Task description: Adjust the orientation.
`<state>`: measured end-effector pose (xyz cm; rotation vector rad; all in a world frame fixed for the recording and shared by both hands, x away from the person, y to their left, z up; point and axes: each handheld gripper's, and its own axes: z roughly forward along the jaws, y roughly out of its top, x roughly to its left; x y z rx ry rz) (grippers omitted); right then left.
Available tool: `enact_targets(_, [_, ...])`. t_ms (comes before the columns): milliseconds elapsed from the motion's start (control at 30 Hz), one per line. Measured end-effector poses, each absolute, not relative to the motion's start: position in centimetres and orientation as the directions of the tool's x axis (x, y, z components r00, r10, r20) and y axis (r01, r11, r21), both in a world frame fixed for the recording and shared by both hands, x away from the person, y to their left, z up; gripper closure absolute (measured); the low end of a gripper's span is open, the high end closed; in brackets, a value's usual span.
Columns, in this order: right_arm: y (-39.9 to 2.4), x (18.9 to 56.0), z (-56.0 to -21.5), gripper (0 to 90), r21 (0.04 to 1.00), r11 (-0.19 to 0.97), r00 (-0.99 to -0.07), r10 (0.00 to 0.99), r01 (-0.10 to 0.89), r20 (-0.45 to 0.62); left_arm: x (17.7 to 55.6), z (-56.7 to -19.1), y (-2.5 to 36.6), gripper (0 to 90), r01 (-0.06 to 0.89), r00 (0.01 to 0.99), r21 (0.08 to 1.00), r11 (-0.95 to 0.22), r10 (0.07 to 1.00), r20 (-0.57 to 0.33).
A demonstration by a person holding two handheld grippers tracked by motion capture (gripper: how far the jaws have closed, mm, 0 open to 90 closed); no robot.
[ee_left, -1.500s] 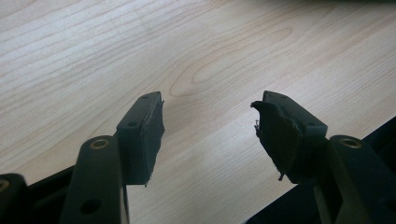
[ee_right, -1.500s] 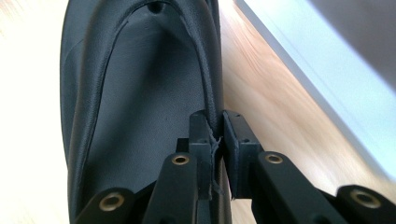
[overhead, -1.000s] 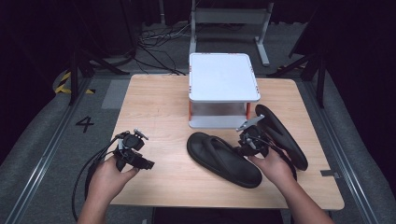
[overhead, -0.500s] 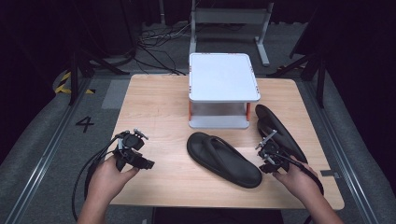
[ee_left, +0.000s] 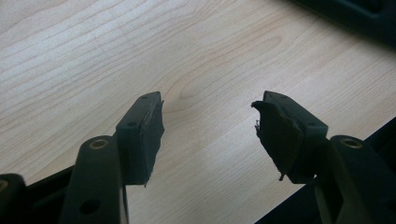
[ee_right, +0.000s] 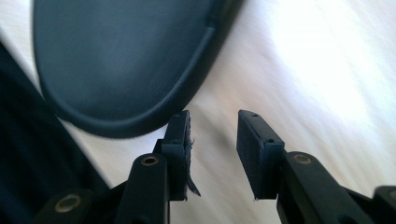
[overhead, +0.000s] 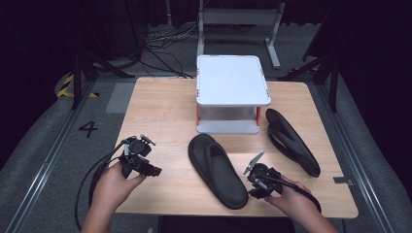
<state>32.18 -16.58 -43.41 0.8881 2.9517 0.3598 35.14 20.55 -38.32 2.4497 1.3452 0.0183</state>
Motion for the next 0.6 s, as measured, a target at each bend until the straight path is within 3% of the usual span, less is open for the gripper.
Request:
enact_targets(333, [-12.7, 31.7, -43.0, 56.9, 0.292, 0.866, -0.905, 0.425, 0.405, -0.006, 35.0, -38.4, 20.5, 40.6, 0.815, 0.553, 0.3, -0.495, 0.82, -0.15])
enact_targets(400, [-12.8, 31.9, -42.8, 55.8, 0.302, 0.86, -0.903, 0.429, 0.411, 0.006, 34.9, -38.4, 20.6, 40.6, 0.816, 0.551, 0.302, -0.493, 0.821, -0.149])
enact_targets(433, [-13.2, 33.5, -41.8, 52.8, 0.366, 0.832, -0.901, 0.431, 0.418, 0.05, 34.9, -38.4, 20.8, 40.6, 0.821, 0.543, 0.304, -0.483, 0.826, -0.154])
enact_targets(500, [-13.2, 34.4, -41.4, 52.3, 0.394, 0.814, -0.895, 0.443, 0.427, 0.056, 34.9, -38.4, 20.8, 40.6, 0.82, 0.544, 0.302, -0.486, 0.826, -0.15])
enact_targets(600, [-12.5, 37.5, -40.5, 50.6, 0.445, 0.752, -0.853, 0.519, 0.485, 0.053, 34.8, -38.5, 20.8, 40.6, 0.822, 0.543, 0.298, -0.485, 0.826, -0.153])
